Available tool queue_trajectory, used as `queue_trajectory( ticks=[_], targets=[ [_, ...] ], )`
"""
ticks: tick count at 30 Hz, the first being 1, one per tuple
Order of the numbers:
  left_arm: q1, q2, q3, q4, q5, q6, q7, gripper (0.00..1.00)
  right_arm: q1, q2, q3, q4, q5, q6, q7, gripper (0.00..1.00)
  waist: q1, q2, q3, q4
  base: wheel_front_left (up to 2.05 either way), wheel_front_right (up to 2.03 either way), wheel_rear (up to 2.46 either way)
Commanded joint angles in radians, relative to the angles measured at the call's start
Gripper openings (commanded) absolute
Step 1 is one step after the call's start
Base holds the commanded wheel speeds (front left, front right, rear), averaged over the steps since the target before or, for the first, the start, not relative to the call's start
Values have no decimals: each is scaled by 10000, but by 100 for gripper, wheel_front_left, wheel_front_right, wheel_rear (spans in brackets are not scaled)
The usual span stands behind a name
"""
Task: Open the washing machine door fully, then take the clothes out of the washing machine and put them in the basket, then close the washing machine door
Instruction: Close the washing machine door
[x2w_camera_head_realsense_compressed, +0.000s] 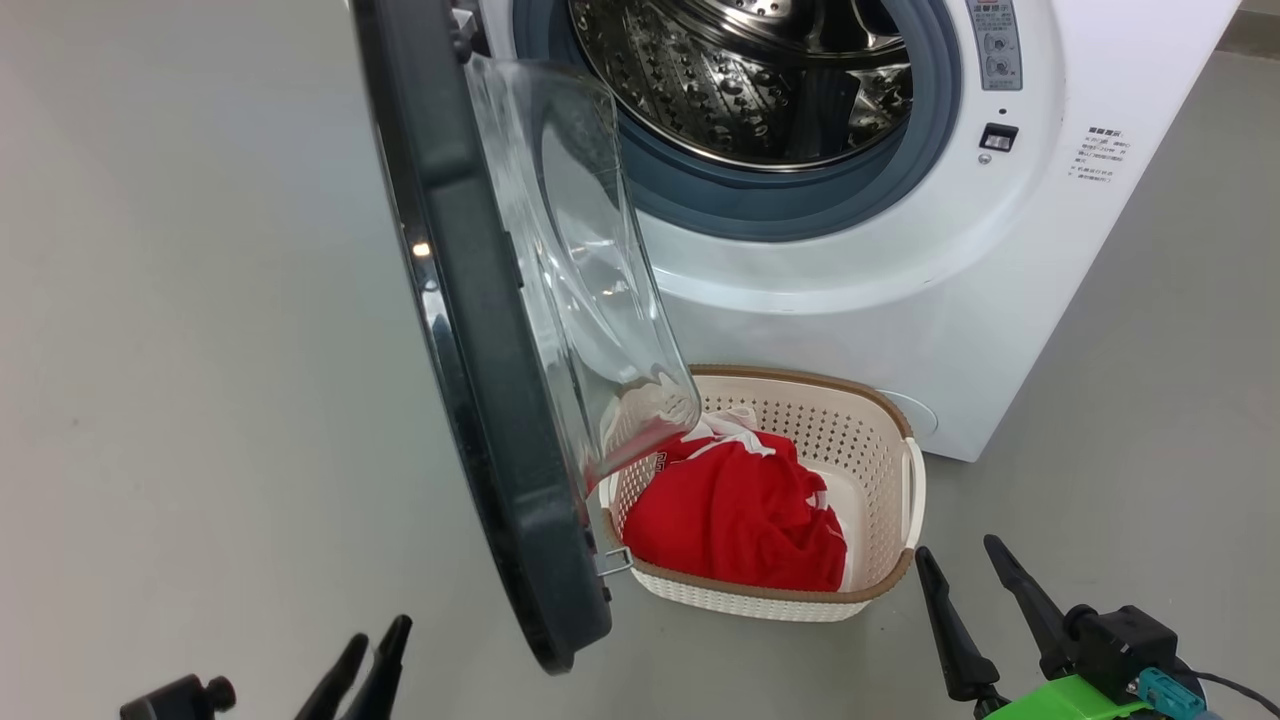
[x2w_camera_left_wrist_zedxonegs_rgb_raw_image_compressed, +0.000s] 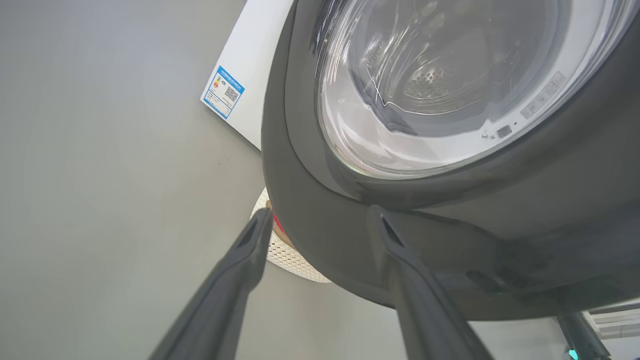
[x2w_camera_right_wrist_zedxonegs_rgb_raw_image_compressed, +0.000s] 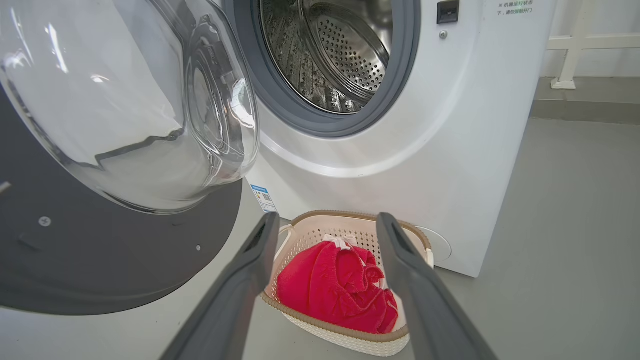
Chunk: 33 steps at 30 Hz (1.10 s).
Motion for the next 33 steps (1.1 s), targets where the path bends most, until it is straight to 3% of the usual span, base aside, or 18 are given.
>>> queue_trajectory(
  ticks=[1,10,33],
  targets=[
    [-337,195,540,-63,387,-67,-121,100,-212,-77,238,-201,47,73,-67,100,0,-1,7,7,0,0,0],
    [49,-887,2378,-82,2890,-67,-131,100,-271,-94,283,-167,44,73,-67,100,0,-1,55,-10,0,0,0],
    [714,-2803,4984,-1091,9298,-67,-133,100,-372,-178,314,-175,32,73,-67,100,0,-1,141,-2,0,0,0]
  ],
)
